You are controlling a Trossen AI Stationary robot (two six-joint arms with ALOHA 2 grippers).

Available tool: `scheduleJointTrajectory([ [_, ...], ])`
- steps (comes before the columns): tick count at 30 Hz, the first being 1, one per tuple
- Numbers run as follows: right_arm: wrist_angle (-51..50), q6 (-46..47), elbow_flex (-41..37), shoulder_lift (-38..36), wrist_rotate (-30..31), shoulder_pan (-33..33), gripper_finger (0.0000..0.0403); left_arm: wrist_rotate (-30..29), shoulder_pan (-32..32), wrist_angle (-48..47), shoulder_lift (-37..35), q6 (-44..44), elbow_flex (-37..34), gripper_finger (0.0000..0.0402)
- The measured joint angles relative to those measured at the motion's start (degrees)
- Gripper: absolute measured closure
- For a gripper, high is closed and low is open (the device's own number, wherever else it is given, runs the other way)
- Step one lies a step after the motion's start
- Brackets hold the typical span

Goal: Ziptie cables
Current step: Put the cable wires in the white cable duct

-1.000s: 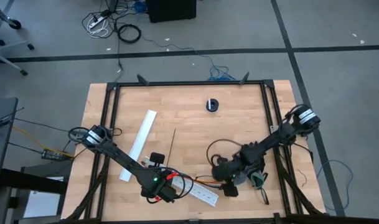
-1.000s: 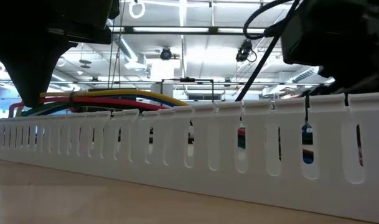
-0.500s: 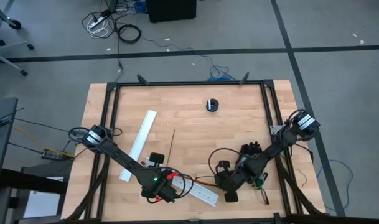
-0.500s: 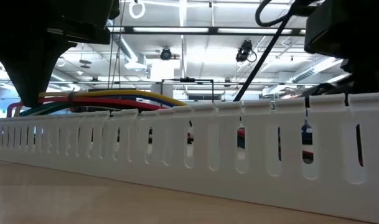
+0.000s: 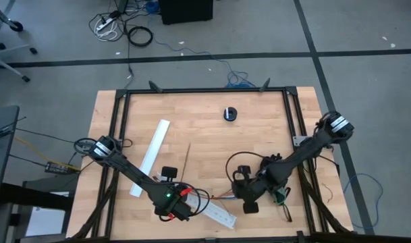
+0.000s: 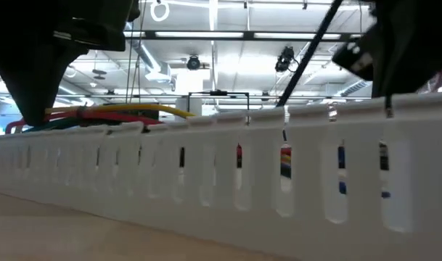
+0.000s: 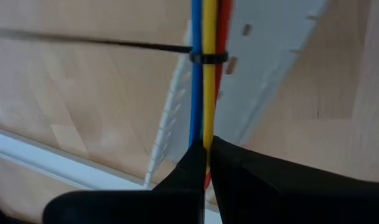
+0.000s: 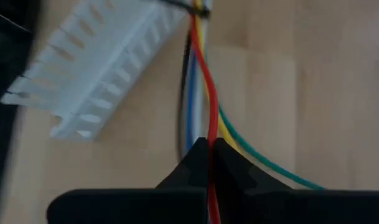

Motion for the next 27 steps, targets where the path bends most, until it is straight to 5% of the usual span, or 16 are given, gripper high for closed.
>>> scheduleJointTrajectory([
  [11, -1.3, 2.1, 10.9, -0.7, -1.7, 5.6, 0.0402, -1.1, 0.0, 0.1, 0.0, -0.7, 0.0, 0.0401],
  [20, 2.7, 13.5, 11.3, 1.7, -5.4, 8.8, 0.0402, -1.6, -1.1, 0.6, 0.0, -0.3, 0.1, 0.0402],
  [27, 7.0, 12.8, 11.3, 8.2, -9.2, 8.2, 0.0390, -1.5, -1.1, 0.0, 0.0, -0.1, 0.1, 0.0402],
])
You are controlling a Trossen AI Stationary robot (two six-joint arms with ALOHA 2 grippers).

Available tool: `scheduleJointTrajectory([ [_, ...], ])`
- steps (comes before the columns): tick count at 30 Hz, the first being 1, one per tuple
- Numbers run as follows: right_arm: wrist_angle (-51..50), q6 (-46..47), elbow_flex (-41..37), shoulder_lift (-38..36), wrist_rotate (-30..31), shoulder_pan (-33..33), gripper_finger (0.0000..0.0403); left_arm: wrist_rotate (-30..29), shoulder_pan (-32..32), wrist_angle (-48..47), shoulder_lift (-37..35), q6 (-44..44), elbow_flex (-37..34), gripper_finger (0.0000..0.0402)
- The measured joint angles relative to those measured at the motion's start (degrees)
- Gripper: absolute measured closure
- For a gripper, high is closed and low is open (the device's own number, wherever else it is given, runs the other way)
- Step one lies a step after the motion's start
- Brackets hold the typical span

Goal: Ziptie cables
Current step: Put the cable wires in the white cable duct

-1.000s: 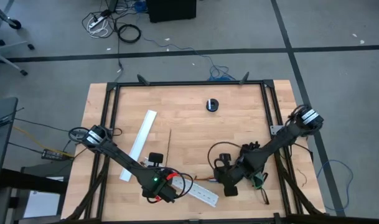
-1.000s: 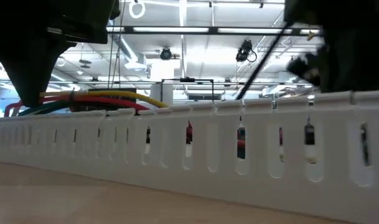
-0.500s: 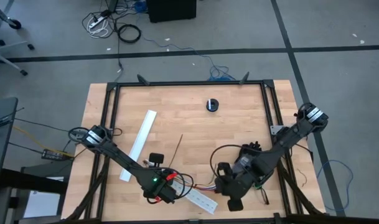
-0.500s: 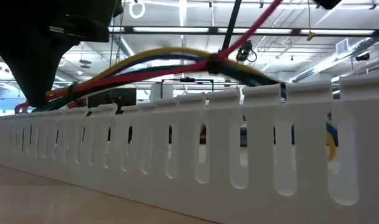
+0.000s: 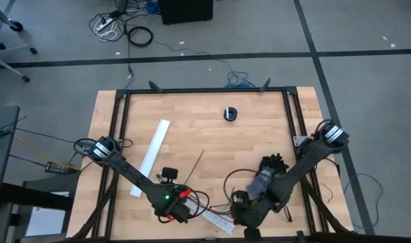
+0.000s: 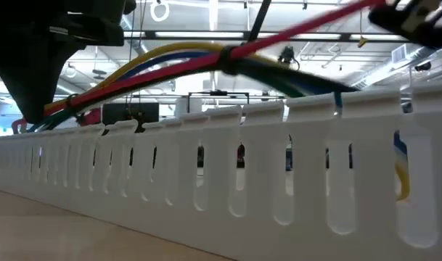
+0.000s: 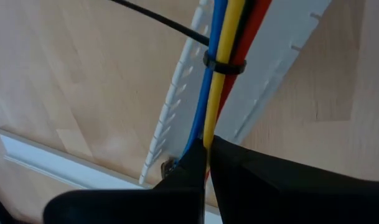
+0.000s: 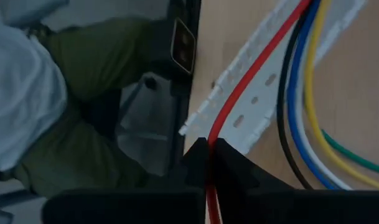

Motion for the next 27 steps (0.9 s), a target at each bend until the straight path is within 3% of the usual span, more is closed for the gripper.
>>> scheduleJointTrajectory([
  [6, 0.6, 2.9, 0.0, 5.0, -5.3, -2.2, 0.0336, 0.8, 0.0, -0.8, 0.0, 0.0, -0.1, 0.0402],
  [12, 6.3, 4.3, 0.0, 5.1, -12.2, -3.3, 0.0286, 1.0, 0.0, -0.7, 0.0, 0.0, -0.1, 0.0402],
  [19, 5.9, 3.6, 0.0, 1.1, -10.5, -2.8, 0.0276, 1.0, 0.0, -0.6, 0.0, 0.0, -0.1, 0.0401],
  [27, 15.0, 3.0, 0.0, -0.5, -7.4, 2.1, 0.0277, 1.0, 0.0, -0.7, 0.0, -0.4, -0.1, 0.0402],
])
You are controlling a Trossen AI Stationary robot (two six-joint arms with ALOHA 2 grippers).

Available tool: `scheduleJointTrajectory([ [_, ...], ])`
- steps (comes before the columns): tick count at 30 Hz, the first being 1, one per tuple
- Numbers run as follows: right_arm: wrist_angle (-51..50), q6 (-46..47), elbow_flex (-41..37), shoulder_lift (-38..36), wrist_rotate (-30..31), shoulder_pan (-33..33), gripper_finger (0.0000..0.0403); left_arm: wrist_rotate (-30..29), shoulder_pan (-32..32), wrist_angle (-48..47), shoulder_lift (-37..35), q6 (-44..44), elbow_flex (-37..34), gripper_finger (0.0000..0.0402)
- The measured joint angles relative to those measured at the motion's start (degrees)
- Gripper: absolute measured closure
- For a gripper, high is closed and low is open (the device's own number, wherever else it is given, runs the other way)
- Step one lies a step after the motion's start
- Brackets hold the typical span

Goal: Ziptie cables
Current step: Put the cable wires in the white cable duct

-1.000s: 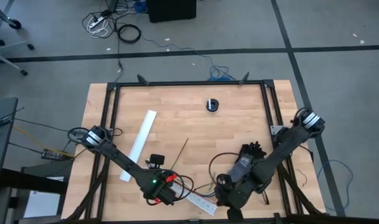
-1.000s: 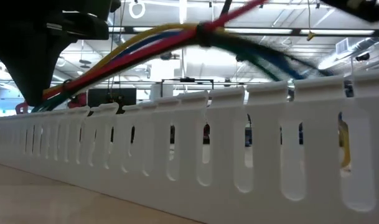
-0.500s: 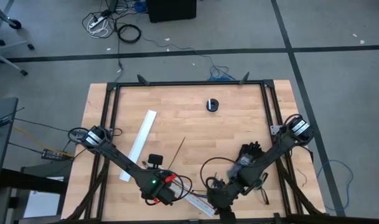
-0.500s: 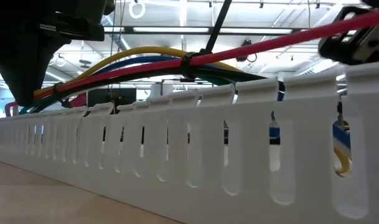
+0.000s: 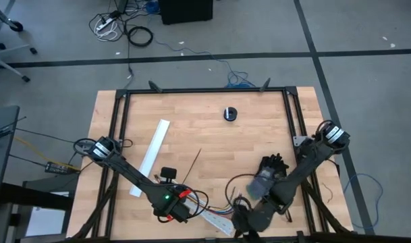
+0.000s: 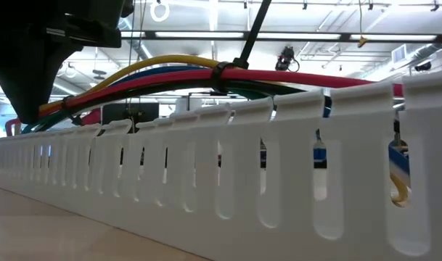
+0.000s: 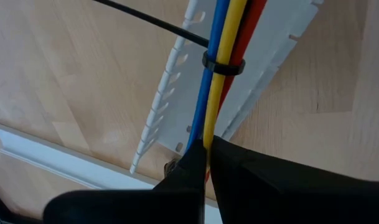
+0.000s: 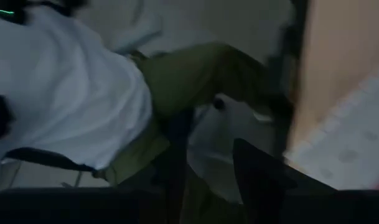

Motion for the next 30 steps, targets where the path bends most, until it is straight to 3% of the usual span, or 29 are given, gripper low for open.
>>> scheduleJointTrajectory([
  [5, -1.0, -0.5, -1.4, 1.5, 3.1, 1.6, 0.0302, 0.0, 0.0, 0.0, 0.0, 0.0, 0.0, 0.0402],
  [10, -1.7, -0.7, -2.6, 2.8, 5.6, 0.8, 0.0391, 0.0, 0.0, -0.2, 0.0, -0.2, 0.0, 0.0402],
  [21, 2.2, 3.4, -2.5, 9.7, 0.4, 0.6, 0.0402, -0.2, 0.0, -0.8, 0.0, -0.2, 0.0, 0.0402],
  [30, -3.2, 2.7, -2.4, 11.4, 10.3, -0.1, 0.0403, 0.2, 0.0, -0.4, 0.0, -0.2, 0.0, 0.0402],
])
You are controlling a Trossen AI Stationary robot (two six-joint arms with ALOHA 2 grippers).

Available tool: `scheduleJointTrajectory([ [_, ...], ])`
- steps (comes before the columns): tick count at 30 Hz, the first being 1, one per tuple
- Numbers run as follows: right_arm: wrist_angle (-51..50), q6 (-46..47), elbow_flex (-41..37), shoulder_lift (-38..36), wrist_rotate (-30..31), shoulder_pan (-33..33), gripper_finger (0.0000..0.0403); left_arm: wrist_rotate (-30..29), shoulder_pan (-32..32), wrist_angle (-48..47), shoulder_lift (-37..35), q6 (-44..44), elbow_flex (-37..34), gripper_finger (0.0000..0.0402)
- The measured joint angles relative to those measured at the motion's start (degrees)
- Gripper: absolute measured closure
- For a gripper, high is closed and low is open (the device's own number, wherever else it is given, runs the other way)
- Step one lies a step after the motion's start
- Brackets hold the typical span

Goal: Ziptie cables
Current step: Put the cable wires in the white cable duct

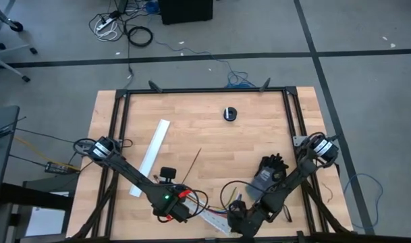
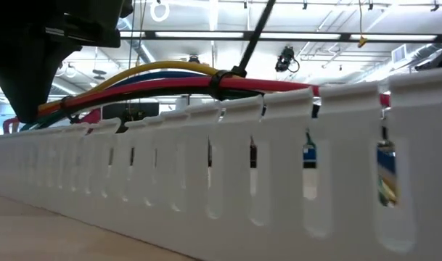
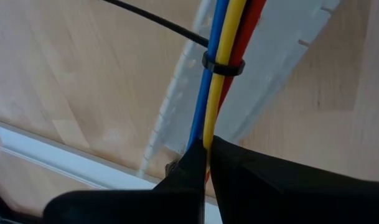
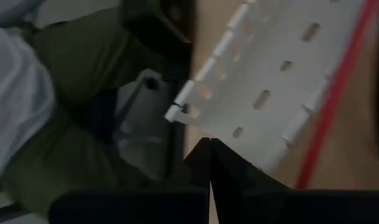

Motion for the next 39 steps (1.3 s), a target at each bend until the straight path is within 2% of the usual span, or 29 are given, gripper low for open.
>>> scheduleJointTrajectory([
  [5, -10.5, 0.2, -0.2, -0.2, 4.5, -1.2, 0.0403, 0.3, 0.0, -0.1, 0.0, 0.0, 0.0, 0.0402],
  [12, -14.7, -4.8, 0.0, -0.3, 9.2, -4.7, 0.0403, -0.2, 0.0, 0.1, 0.0, -0.4, 0.0, 0.0402],
  [18, -24.4, -6.4, -0.2, -2.2, 18.0, -9.2, 0.0403, -0.1, 0.0, -0.4, 0.0, -1.0, 0.0, 0.0401],
  [25, -37.7, -6.2, -0.3, -8.8, 19.9, -10.6, 0.0403, -0.1, 0.0, -4.3, 0.0, -1.9, 0.0, 0.0402],
  [31, -49.8, -3.7, -0.2, -17.8, 22.3, -10.6, 0.0403, 0.1, 0.8, -2.5, 0.0, -1.9, 0.0, 0.0402],
  [34, -48.2, -4.1, -0.2, -21.8, 19.7, -10.3, 0.0403, 0.9, 1.3, -1.6, 0.4, -1.8, 0.0, 0.0402],
  [39, -31.1, -8.1, -0.2, -22.0, 11.0, -8.2, 0.0403, 1.5, 1.2, -2.8, 1.2, -1.4, 0.0, 0.0402],
])
